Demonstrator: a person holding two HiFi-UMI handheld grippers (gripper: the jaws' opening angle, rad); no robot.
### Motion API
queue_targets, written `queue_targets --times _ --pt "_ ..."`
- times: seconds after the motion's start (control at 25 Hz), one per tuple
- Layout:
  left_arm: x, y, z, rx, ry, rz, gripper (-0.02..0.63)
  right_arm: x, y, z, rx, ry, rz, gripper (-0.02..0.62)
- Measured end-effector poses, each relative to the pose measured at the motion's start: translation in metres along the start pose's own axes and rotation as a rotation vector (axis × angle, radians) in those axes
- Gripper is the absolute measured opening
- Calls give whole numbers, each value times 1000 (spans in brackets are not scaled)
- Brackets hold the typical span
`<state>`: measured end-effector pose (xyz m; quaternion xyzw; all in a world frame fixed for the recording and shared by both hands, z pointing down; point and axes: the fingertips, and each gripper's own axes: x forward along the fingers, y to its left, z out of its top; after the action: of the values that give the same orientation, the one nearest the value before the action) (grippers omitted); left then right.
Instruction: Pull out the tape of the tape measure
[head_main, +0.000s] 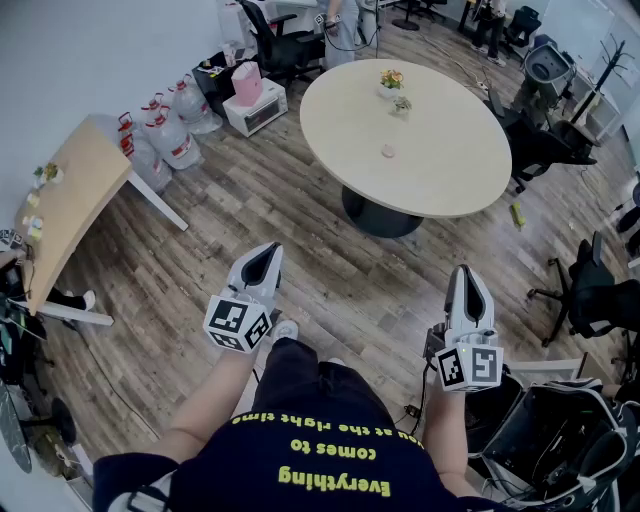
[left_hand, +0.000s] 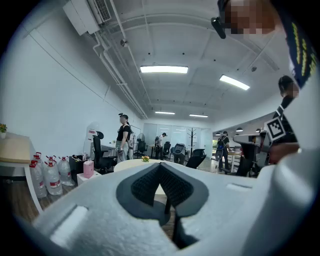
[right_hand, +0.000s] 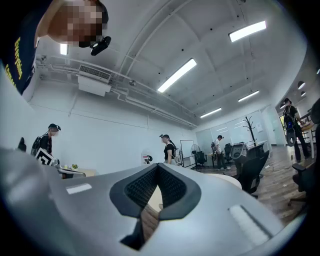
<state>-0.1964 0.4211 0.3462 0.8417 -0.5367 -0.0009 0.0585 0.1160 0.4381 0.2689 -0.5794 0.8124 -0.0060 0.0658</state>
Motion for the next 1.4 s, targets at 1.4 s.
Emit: queue_targets --times 1.4 --pt "34 -9 27 19 -13 -23 227 22 16 -14 32 71 60 152"
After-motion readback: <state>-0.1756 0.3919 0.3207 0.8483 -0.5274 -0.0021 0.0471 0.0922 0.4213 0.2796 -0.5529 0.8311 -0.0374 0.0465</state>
